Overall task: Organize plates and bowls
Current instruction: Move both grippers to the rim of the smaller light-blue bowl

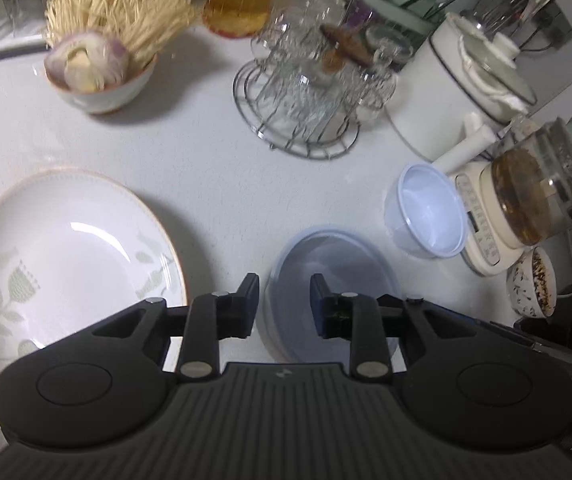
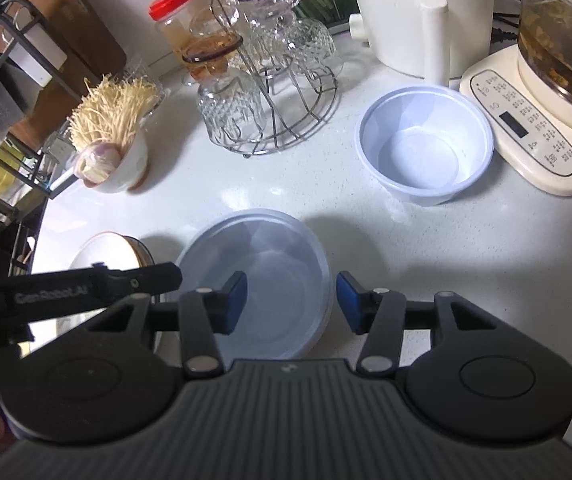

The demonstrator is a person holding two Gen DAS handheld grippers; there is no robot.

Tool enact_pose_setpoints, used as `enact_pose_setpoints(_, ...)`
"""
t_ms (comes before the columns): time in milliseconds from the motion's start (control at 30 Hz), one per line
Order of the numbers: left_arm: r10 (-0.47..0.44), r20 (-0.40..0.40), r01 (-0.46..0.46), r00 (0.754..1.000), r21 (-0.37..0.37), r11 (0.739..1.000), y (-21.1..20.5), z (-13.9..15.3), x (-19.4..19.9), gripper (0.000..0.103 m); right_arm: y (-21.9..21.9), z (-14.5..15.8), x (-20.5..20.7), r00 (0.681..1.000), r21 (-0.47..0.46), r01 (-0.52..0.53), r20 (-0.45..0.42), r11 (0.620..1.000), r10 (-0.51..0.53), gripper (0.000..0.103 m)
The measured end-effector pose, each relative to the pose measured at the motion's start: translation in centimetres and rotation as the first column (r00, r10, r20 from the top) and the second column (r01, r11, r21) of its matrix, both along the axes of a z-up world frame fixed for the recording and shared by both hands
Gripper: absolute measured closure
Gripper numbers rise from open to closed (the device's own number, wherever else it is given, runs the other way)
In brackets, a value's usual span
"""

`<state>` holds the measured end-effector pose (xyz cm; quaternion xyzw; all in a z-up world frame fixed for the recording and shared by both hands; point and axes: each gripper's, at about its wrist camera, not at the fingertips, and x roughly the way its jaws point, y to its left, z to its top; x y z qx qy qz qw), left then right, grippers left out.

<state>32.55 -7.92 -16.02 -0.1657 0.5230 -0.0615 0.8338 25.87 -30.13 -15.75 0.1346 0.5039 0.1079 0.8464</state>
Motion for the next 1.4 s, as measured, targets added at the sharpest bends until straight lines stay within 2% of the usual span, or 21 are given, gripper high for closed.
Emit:
enact_pose_setpoints(267, -0.035, 0.084, 0.033, 0.996, 0.028, 0.999, 0.1, 3.5, -0.5, 0.070, -0.1, 3.1, -0.6, 0.997, 0.003, 0.009, 0.081, 1.000, -0.009, 0.050)
enact_pose_setpoints(400, -0.045, 0.134, 0.045, 0.990, 0.010, 0.999, 0.5, 5.7, -1.1, 0.070, -0.2, 5.1, -1.1, 0.992, 0.016, 0.019, 0.126, 1.000, -0.020, 0.050)
enact_pose_setpoints(500, -0.053, 0.167, 0.060, 0.984, -0.035, 0.998, 1.1, 7.0, -1.5, 0.067, -0.2, 6.6, -1.3, 0.990, 0.016, 0.020, 0.141, 1.000, -0.022, 0.050)
enact_pose_setpoints(600, -0.059, 0.204, 0.062, 0.977, -0.010, 0.998, 1.2, 8.3, -1.7, 0.066, -0.2, 8.1, -1.5, 0.984, 0.014, 0.026, 0.178, 1.000, -0.028, 0.050)
enact_pose_setpoints(800, -0.082, 0.259, 0.085, 0.962, -0.003, 0.996, 1.3, 10.3, -2.3, 0.066, -0.3, 10.0, -2.0, 0.975, 0.026, 0.022, 0.222, 0.999, -0.027, 0.050)
enact_pose_setpoints(1100, -0.092, 0.293, 0.104, 0.952, -0.026, 0.994, 2.3, 10.8, -3.1, 0.061, 0.5, 10.8, -3.2, 0.965, 0.026, 0.035, 0.260, 0.999, -0.040, 0.050)
enact_pose_setpoints(1400, -0.156, 0.294, 0.173, 0.943, -0.032, 0.984, 2.6, 10.7, -2.7, 0.059, 0.9, 11.0, -4.5, 0.954, 0.036, 0.112, 0.276, 0.993, -0.118, 0.050)
